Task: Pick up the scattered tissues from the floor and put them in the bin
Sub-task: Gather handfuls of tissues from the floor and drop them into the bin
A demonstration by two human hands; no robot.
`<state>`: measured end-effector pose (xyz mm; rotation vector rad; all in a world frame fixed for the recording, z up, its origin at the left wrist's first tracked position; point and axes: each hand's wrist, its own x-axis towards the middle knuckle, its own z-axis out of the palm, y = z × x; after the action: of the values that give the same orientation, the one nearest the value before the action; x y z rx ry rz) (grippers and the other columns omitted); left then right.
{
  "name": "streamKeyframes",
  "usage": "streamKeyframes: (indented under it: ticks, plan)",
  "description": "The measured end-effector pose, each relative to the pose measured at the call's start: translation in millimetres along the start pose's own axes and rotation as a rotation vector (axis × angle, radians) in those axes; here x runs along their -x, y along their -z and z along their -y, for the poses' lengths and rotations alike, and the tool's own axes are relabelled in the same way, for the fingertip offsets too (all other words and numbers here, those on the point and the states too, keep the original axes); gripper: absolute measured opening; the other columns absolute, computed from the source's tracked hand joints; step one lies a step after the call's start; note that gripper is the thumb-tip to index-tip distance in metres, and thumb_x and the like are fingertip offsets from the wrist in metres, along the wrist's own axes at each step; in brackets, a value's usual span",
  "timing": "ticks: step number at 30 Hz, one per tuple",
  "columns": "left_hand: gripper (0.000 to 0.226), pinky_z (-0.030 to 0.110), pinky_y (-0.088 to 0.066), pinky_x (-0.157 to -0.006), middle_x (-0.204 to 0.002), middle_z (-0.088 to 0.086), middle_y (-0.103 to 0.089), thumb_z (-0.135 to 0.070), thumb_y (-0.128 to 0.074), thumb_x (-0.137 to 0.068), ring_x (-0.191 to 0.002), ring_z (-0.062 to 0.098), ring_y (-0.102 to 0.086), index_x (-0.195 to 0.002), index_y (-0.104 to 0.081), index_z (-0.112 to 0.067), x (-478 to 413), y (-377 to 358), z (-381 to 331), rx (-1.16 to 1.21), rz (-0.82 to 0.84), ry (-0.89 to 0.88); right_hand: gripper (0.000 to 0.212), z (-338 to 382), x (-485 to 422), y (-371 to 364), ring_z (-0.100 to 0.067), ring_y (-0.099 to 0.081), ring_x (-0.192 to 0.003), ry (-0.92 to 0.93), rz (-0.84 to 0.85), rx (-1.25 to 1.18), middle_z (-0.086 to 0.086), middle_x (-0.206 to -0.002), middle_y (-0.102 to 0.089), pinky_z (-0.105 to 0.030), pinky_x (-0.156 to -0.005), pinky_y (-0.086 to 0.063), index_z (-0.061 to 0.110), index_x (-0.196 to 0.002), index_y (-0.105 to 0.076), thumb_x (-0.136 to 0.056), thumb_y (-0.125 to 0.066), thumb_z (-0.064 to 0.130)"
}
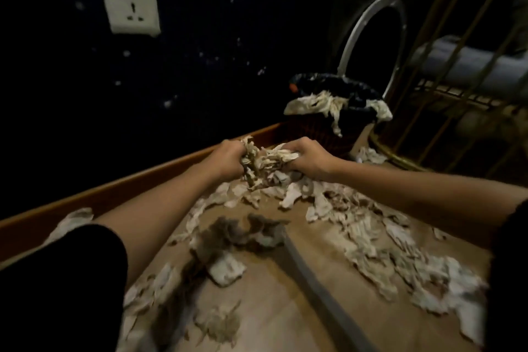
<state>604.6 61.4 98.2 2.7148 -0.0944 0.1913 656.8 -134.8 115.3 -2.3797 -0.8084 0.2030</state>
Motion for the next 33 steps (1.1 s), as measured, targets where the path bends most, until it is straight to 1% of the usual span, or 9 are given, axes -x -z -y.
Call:
streamKeyframes:
  ticks: [5,10,14,17,21,24,27,30,33]
  plan:
    - [0.02,0.028,-0.041,-0.057,-0.073,0.003,-0.055,0.003,-0.058,-0.076,-0.071,0.018,-0.054,-0.07,-0.052,-0.015,-66,-10,-35,0.077,-0.099,0.035,0.028,-43,-37,40,-0.002,-0.058,-0.07,0.01,-0.063,-0.017,0.0,-0.086,-0.067,-0.01,-0.054,-0.045,0.013,-0.104,-0.071,-0.077,-0.07,0.006]
    - [0.021,0.031,-0.036,-0.054,-0.06,0.004,-0.044,0.006,-0.054,-0.075,-0.062,0.019,-0.047,-0.06,-0.045,-0.007,-143,-15,-75,0.027,-0.138,0.032,0.017,-85,-78,94,-0.013,-0.061,-0.07,0.026,-0.213,-0.031,-0.006,-0.082,-0.067,-0.03,-0.066,-0.053,0.009,-0.09,-0.072,-0.074,-0.071,0.003]
    - [0.012,0.029,-0.036,-0.057,-0.065,0.005,-0.048,0.006,-0.053,-0.075,-0.071,0.025,-0.051,-0.068,-0.051,-0.004,-208,-8,-102,0.076,-0.274,0.013,0.022,-110,-122,153,-0.014,-0.066,-0.087,0.1,-0.373,0.009,-0.001,-0.093,-0.072,-0.018,-0.064,-0.048,0.013,-0.098,-0.073,-0.077,-0.069,0.007]
    - [0.004,0.028,-0.037,-0.061,-0.076,0.011,-0.056,0.002,-0.055,-0.074,-0.076,0.025,-0.056,-0.074,-0.059,-0.001,-255,-5,-115,0.066,-0.309,0.012,0.024,-138,-150,184,-0.015,-0.066,-0.09,0.137,-0.404,0.068,-0.005,-0.096,-0.074,-0.028,-0.077,-0.054,0.015,-0.098,-0.073,-0.079,-0.063,0.005]
    - [0.006,0.029,-0.039,-0.056,-0.073,0.013,-0.058,0.002,-0.054,-0.073,-0.078,0.03,-0.061,-0.067,-0.054,0.0,-309,-19,-141,0.076,-0.335,0.032,0.022,-184,-169,203,-0.018,-0.062,-0.088,0.085,-0.395,0.089,-0.01,-0.091,-0.072,-0.033,-0.077,-0.052,0.013,-0.094,-0.072,-0.077,-0.061,0.004]
    - [0.012,0.03,-0.044,-0.067,-0.089,0.018,-0.064,-0.001,-0.055,-0.075,-0.088,0.03,-0.06,-0.084,-0.061,0.003,-338,-29,-168,0.083,-0.377,-0.017,0.006,-213,-174,214,-0.02,-0.055,-0.078,0.043,-0.358,0.114,-0.011,-0.078,-0.063,-0.03,-0.067,-0.04,0.009,-0.076,-0.063,-0.074,-0.068,0.012]
    - [0.022,0.03,-0.044,-0.075,-0.105,0.016,-0.06,-0.007,-0.059,-0.077,-0.1,0.029,-0.056,-0.098,-0.059,0.0,-360,-37,-183,0.05,-0.367,-0.088,0.027,-233,-167,231,-0.017,-0.054,-0.095,-0.005,-0.359,0.042,-0.006,-0.097,-0.064,-0.03,-0.076,-0.043,0.014,-0.096,-0.067,-0.075,-0.073,0.029]
    - [0.056,0.04,-0.039,-0.1,-0.126,0.016,-0.048,-0.025,-0.066,-0.078,-0.118,0.036,-0.044,-0.13,-0.046,-0.02,-370,-48,-180,-0.065,-0.158,-0.107,0.032,-254,-149,241,-0.018,-0.054,-0.089,-0.113,-0.42,0.075,-0.002,-0.093,-0.057,-0.031,-0.072,-0.045,0.02,-0.105,-0.067,-0.077,-0.072,0.035]
    - [0.07,0.042,-0.034,-0.105,-0.136,0.015,-0.046,-0.031,-0.071,-0.076,-0.126,0.034,-0.039,-0.138,-0.038,-0.027,-365,-61,-170,-0.195,0.034,-0.123,0.035,-268,-131,232,-0.023,-0.059,-0.092,-0.204,-0.415,0.146,-0.006,-0.101,-0.061,-0.036,-0.076,-0.052,0.023,-0.1,-0.068,-0.074,-0.072,0.046]
